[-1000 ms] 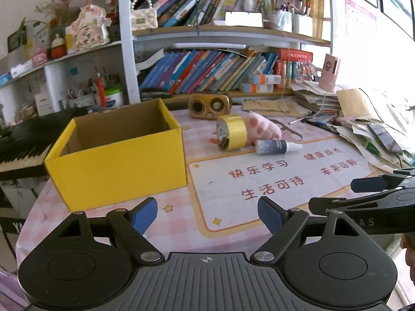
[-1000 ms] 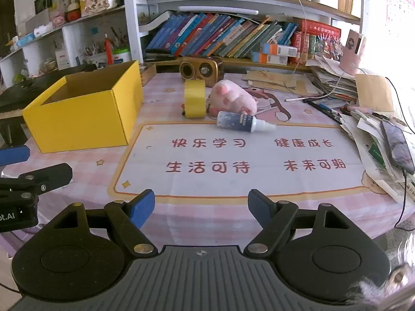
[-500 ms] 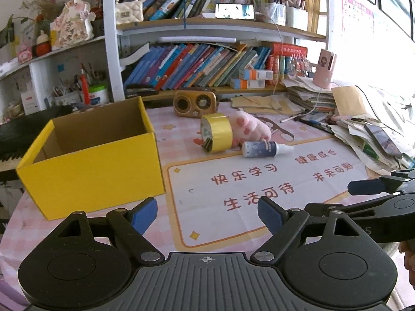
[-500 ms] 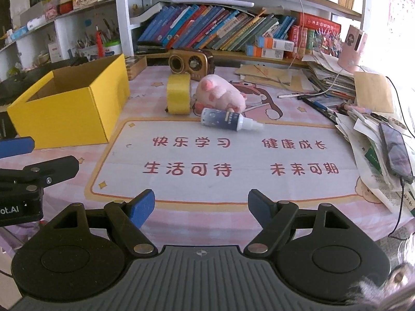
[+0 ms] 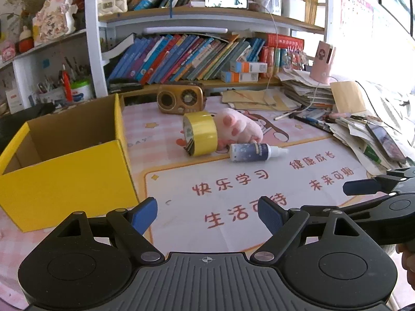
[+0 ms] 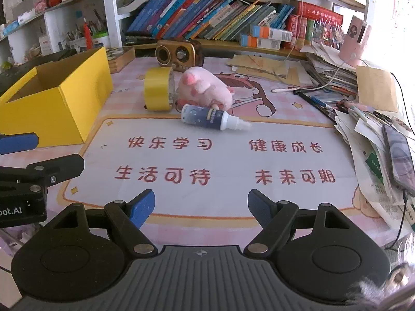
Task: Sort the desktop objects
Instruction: 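Move the right gripper to the spray bottle while the left gripper approaches the yellow tape, then close the right gripper on the spray bottle while the left gripper grasps the yellow tape roll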
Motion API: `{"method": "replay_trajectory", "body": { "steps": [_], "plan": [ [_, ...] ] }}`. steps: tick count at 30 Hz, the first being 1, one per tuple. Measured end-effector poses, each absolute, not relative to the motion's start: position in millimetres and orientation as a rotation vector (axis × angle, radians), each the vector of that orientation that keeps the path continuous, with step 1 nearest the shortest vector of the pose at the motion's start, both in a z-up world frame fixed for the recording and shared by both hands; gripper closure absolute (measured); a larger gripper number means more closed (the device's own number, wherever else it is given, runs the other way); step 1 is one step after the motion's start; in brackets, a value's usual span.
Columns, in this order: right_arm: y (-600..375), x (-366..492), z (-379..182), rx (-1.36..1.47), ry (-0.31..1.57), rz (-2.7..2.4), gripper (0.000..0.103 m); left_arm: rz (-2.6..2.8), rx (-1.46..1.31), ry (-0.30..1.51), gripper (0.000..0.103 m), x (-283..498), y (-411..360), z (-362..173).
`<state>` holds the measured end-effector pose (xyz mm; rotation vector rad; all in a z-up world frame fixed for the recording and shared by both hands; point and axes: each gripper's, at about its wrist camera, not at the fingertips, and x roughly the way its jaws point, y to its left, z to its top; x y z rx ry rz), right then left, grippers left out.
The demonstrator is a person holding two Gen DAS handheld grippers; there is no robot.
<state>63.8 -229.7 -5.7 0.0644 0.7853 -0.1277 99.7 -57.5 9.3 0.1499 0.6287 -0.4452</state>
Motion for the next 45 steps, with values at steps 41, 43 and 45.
{"method": "replay_trajectory", "body": {
  "steps": [41,43,45],
  "plan": [
    [-314.6,199.9,-29.4,-0.019,0.821,0.188,0.028,-0.262,0.096,0.667,0.017,221.8,-147.3,4.2],
    [-314.9,206.3,-32.9,-0.033,0.822,0.201,0.030,-0.262,0.099,0.670,0.021,229.2,-150.2,1.8],
    [-316.2,212.8,-35.8,-0.040,0.824,0.214,0.033,-0.258,0.105,0.675,0.023,237.2,-153.3,-0.6]
  ]
}}
